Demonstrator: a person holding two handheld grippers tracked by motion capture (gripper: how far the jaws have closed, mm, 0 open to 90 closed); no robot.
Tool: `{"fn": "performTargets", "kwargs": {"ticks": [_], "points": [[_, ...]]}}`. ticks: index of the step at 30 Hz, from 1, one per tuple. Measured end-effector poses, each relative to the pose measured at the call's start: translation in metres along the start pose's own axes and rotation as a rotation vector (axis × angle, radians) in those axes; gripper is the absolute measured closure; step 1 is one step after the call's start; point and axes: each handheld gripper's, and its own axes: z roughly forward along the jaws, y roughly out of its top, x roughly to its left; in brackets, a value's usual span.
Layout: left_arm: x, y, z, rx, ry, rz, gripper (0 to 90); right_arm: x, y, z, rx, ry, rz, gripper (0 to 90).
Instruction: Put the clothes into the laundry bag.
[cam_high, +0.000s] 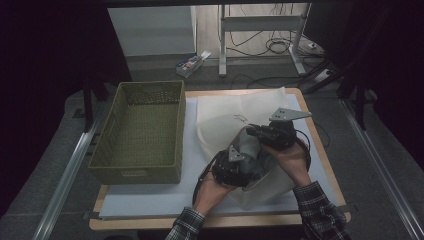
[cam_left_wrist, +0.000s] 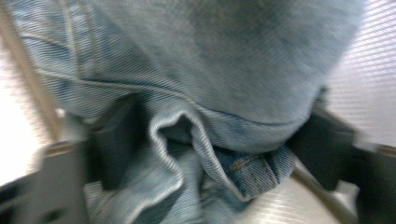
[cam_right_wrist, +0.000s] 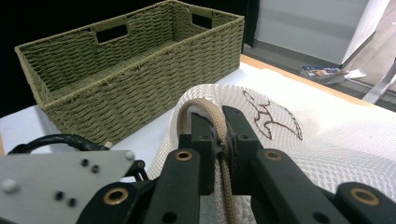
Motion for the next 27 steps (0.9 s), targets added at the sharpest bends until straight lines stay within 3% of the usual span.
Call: {"fn": "performTargets", "kwargs": {"ticks": [1,4,5,6,7,9,13,16,19,23,27], "points": [[0.001,0.0,0.003,0.014,0.032,0.021,35.6,0.0,0.0,0.0,0.0,0.001,0.001,82.6],[0.003,-0.001,0.004,0.018,0.044,0.02,63.5,0.0,0.0,0.0,0.0,0.001,0.0,82.6],[0.004,-0.001,0.003,0.014,0.046,0.016,63.5,0.0,0.0,0.0,0.0,0.001,0.001,82.6],[0.006,0.0,-0.002,-0.006,0.053,0.014,73.2,-0.001,0.0,0.0,0.0,0.002,0.002,82.6],[0.006,0.0,-0.002,-0.006,0.053,0.014,74.7,-0.001,0.0,0.0,0.0,0.002,0.002,82.6],[0.006,0.007,-0.017,-0.081,0.064,-0.002,76.1,-0.001,-0.001,0.001,0.003,0.002,0.004,82.7],[0.006,0.023,-0.034,-0.165,0.049,-0.002,76.6,0.001,0.0,0.001,-0.002,-0.001,0.001,82.6],[0.005,0.032,-0.036,-0.192,0.052,-0.002,76.6,0.0,0.002,-0.002,-0.017,-0.003,0.006,82.7],[0.002,0.038,-0.026,-0.163,0.087,0.021,76.5,-0.001,0.004,-0.007,-0.033,0.009,0.024,82.9],[0.007,0.036,-0.009,-0.125,0.129,0.007,76.3,0.001,0.005,-0.007,-0.039,0.022,0.024,83.0],[0.016,0.025,0.001,-0.085,0.128,-0.007,75.2,0.002,0.005,-0.007,-0.036,0.028,0.02,83.0]]}}
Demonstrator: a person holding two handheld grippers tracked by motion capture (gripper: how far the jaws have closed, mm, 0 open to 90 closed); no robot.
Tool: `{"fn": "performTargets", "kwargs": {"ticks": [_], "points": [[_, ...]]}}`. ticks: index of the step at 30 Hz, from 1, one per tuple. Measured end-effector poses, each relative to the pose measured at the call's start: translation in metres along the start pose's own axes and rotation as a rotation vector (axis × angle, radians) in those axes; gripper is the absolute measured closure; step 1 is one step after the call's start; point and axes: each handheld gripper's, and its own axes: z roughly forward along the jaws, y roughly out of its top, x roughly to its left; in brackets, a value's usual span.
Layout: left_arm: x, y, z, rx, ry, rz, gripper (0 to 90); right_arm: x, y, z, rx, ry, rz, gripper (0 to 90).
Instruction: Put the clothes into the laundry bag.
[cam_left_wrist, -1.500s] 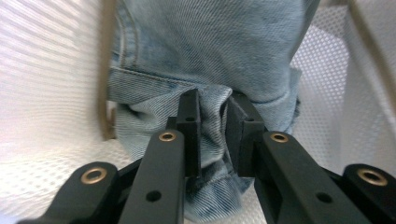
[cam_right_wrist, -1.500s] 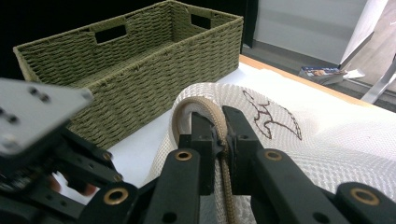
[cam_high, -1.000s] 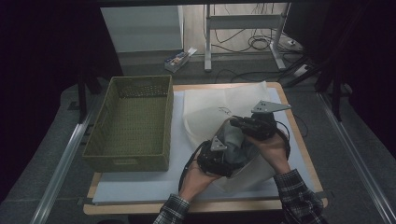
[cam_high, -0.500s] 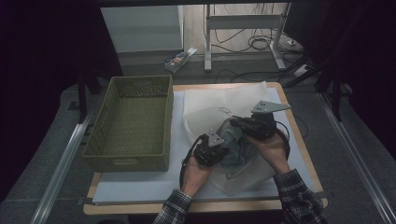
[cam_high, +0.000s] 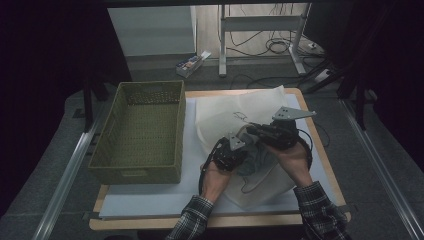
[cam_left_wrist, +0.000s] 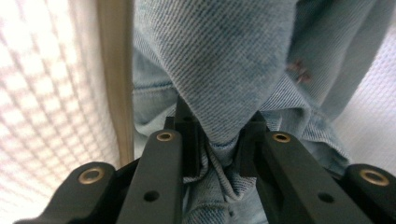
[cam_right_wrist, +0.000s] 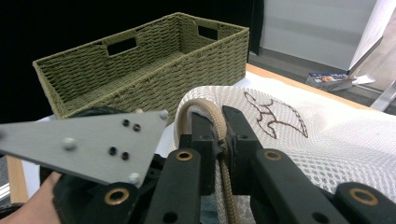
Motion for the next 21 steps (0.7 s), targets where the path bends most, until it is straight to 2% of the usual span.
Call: {"fn": "performTargets", "kwargs": {"ticks": [2,5,6,7,8,10,11,13,16,17,21], "points": [[0.001,-0.004,0.005,0.036,-0.004,0.009,73.4,-0.001,-0.001,0.001,0.001,0.001,0.003,83.0],[0.001,-0.006,0.009,0.046,-0.001,0.019,69.1,-0.001,-0.002,0.003,0.009,0.0,0.0,82.9],[0.002,-0.006,0.008,0.043,-0.016,0.02,65.7,0.0,-0.002,0.003,0.012,-0.002,-0.004,82.9],[0.002,-0.006,0.008,0.043,-0.016,0.02,58.4,0.0,-0.002,0.003,0.013,-0.004,-0.005,82.8],[0.002,-0.005,0.005,0.035,-0.034,0.021,58.4,0.0,-0.002,0.003,0.013,-0.004,-0.005,82.8],[0.001,-0.004,-0.004,0.025,-0.039,0.042,43.6,-0.001,-0.003,0.003,0.013,-0.01,-0.006,82.6],[0.001,-0.004,-0.015,0.01,-0.05,0.05,35.0,-0.004,-0.003,0.002,0.012,-0.016,-0.003,82.3],[0.001,-0.007,-0.028,-0.011,-0.056,0.047,29.3,-0.007,-0.004,0.001,0.013,-0.022,0.01,82.1],[0.0,-0.01,-0.038,-0.029,-0.065,0.04,27.2,-0.008,-0.005,0.002,0.014,-0.022,0.013,81.9],[-0.001,-0.015,-0.046,-0.043,-0.085,0.029,27.5,-0.008,-0.005,0.002,0.014,-0.022,0.013,81.8],[-0.003,-0.022,-0.057,-0.049,-0.102,0.022,32.2,-0.007,-0.005,0.003,0.018,-0.023,0.006,81.5]]}}
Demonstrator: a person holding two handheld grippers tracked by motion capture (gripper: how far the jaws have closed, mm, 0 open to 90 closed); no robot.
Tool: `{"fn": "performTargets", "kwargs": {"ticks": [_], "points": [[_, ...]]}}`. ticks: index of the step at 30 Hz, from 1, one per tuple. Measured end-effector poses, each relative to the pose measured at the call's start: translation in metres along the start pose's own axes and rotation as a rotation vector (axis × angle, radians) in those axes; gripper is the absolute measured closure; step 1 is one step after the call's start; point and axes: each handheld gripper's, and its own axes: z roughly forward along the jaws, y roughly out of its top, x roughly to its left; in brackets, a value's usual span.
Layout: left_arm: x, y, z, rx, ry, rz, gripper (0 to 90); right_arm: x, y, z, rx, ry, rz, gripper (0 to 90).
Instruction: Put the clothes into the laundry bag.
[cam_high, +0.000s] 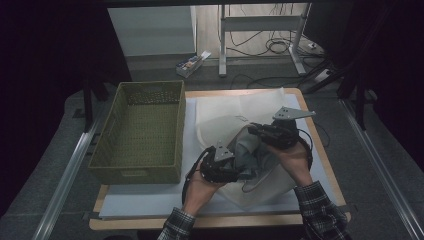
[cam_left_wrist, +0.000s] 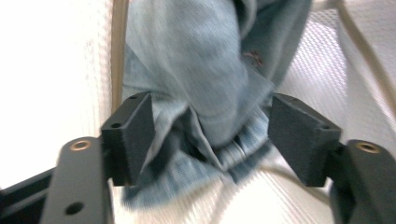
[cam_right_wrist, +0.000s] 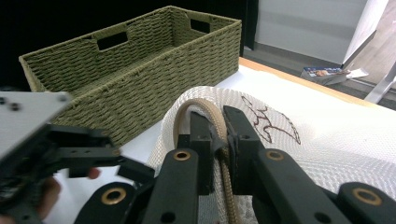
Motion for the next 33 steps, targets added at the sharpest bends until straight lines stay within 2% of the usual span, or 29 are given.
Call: {"fn": "performTargets", "kwargs": {"ticks": [2,6,7,8,9,11,12,13,14,15,19,24,25,26,27,30,33], "points": [[-0.001,-0.007,-0.004,0.023,0.009,0.001,33.5,0.0,0.0,0.0,0.001,0.002,0.001,81.4],[0.0,-0.027,0.005,0.111,0.081,0.035,33.5,0.0,0.0,0.0,0.002,0.003,0.0,81.2],[0.0,-0.03,0.007,0.127,0.1,0.038,35.5,0.0,0.0,0.0,0.004,0.003,0.0,81.1],[0.0,-0.03,0.007,0.127,0.1,0.038,39.7,0.0,0.0,0.001,0.005,0.004,-0.001,81.0],[0.0,-0.033,0.009,0.143,0.121,0.044,39.7,0.0,0.0,0.001,0.005,0.004,-0.001,81.0],[0.001,-0.036,0.009,0.161,0.131,0.046,57.1,0.0,-0.001,0.002,0.011,0.007,0.0,80.9],[0.001,-0.036,0.007,0.157,0.139,0.037,75.2,0.0,-0.002,0.003,0.017,0.006,-0.002,80.8],[0.002,-0.035,0.004,0.15,0.15,0.03,75.2,0.0,-0.002,0.003,0.017,0.006,-0.002,80.8],[0.005,-0.032,-0.005,0.135,0.16,0.008,82.9,-0.001,-0.003,0.004,0.019,0.004,0.001,80.7],[0.005,-0.032,-0.005,0.135,0.16,0.008,83.4,-0.001,-0.003,0.004,0.019,0.004,0.001,80.7],[0.009,-0.031,-0.019,0.128,0.164,-0.005,83.7,-0.003,-0.003,0.003,0.017,-0.002,0.006,80.7],[0.011,-0.044,-0.02,0.138,0.151,-0.048,81.7,-0.003,-0.004,0.004,0.018,-0.011,0.008,80.9],[0.012,-0.048,-0.021,0.138,0.169,-0.051,71.7,-0.003,-0.004,0.004,0.022,-0.01,0.008,80.9],[0.012,-0.048,-0.021,0.138,0.169,-0.051,62.1,-0.003,-0.004,0.004,0.022,-0.01,0.008,80.9],[0.012,-0.049,-0.022,0.136,0.174,-0.049,60.9,-0.003,-0.004,0.006,0.024,-0.007,0.008,80.8],[0.011,-0.042,-0.025,0.119,0.139,-0.04,58.5,-0.002,-0.004,0.006,0.026,-0.005,0.006,80.8],[0.003,-0.029,-0.017,0.111,0.103,0.009,45.6,0.0,-0.003,0.007,0.024,-0.001,0.003,80.7]]}}
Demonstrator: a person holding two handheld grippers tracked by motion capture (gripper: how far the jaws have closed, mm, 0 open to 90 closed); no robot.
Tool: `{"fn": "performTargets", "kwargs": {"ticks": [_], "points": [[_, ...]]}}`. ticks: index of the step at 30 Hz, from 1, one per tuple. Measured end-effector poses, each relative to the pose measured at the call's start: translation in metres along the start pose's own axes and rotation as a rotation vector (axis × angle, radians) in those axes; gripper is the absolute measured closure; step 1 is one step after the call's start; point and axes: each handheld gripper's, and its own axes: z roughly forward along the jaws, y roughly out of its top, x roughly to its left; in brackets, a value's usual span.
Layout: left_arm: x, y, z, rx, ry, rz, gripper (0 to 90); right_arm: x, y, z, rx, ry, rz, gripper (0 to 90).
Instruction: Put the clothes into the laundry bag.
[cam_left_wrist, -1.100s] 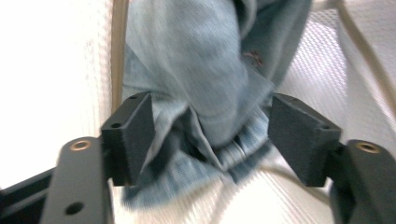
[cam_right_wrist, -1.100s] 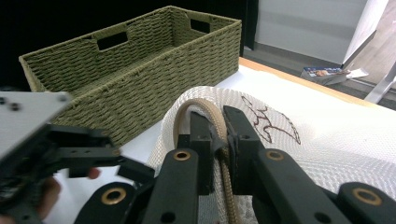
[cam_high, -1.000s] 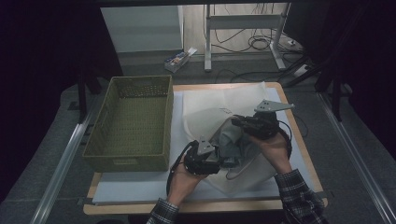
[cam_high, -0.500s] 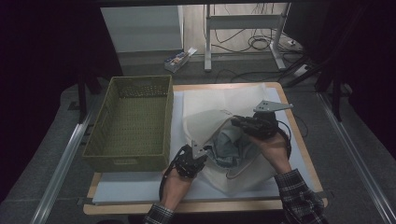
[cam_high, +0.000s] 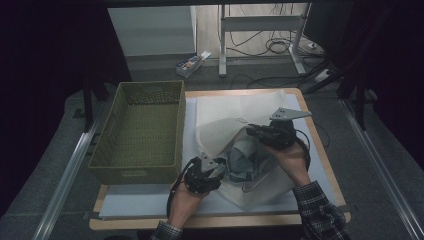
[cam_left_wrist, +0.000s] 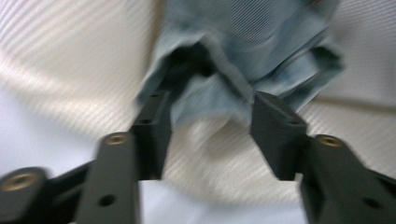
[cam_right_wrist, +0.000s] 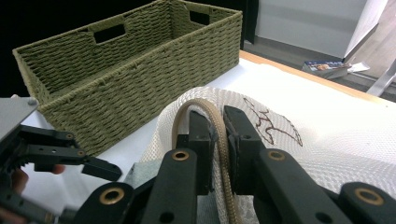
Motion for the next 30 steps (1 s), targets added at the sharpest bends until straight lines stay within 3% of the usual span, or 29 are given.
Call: {"fn": "performTargets", "kwargs": {"ticks": [2,6,8,10,11,12,13,14,15,16,18,19,20,22,25,27,30], "points": [[-0.009,0.013,0.014,0.008,-0.014,0.033,35.6,0.002,0.001,0.0,-0.002,0.005,-0.004,80.7],[-0.013,0.023,0.031,0.03,-0.006,0.042,38.8,0.002,0.001,0.0,-0.003,0.009,-0.002,80.7],[-0.014,0.029,0.042,0.046,0.0,0.042,49.0,0.002,0.001,-0.001,-0.001,0.009,-0.004,80.8],[-0.015,0.034,0.049,0.063,-0.01,0.04,69.8,0.001,0.001,-0.002,-0.004,0.009,-0.003,80.9],[-0.015,0.036,0.05,0.07,0.0,0.054,69.8,0.001,0.001,-0.002,-0.004,0.009,-0.003,80.9],[-0.012,0.041,0.047,0.04,-0.005,0.054,77.6,0.001,0.001,-0.002,-0.006,0.01,0.002,81.1],[-0.012,0.041,0.047,0.04,-0.005,0.054,78.7,0.001,0.001,-0.002,-0.006,0.01,0.002,81.1],[-0.005,0.047,0.04,-0.022,-0.033,0.029,79.5,-0.001,0.0,-0.002,-0.004,0.009,0.003,81.1],[-0.001,0.052,0.036,-0.051,-0.043,0.013,79.9,-0.001,0.0,-0.002,-0.004,0.007,0.004,81.1],[-0.001,0.052,0.036,-0.051,-0.043,0.013,80.0,-0.001,0.0,-0.001,-0.004,0.003,0.006,81.1],[0.008,0.068,0.028,-0.111,-0.047,0.026,80.2,-0.001,0.0,-0.002,-0.009,-0.002,0.01,81.0],[0.008,0.068,0.028,-0.111,-0.047,0.026,80.2,-0.002,0.0,-0.003,-0.014,-0.006,0.009,81.1],[0.01,0.076,0.026,-0.148,-0.055,0.049,80.2,-0.002,0.001,-0.004,-0.02,-0.011,0.014,81.1],[0.008,0.081,0.029,-0.153,-0.054,0.062,80.1,-0.003,0.003,-0.008,-0.038,-0.015,0.022,81.4],[0.004,0.083,0.039,-0.121,-0.048,0.07,79.7,-0.004,0.004,-0.012,-0.042,-0.007,0.027,81.8],[0.002,0.078,0.059,-0.049,-0.022,0.084,79.2,-0.002,0.004,-0.011,-0.039,-0.001,0.024,81.8],[0.004,0.071,0.066,-0.019,-0.036,0.066,77.2,0.0,0.004,-0.009,-0.029,-0.007,0.021,81.8]]}}
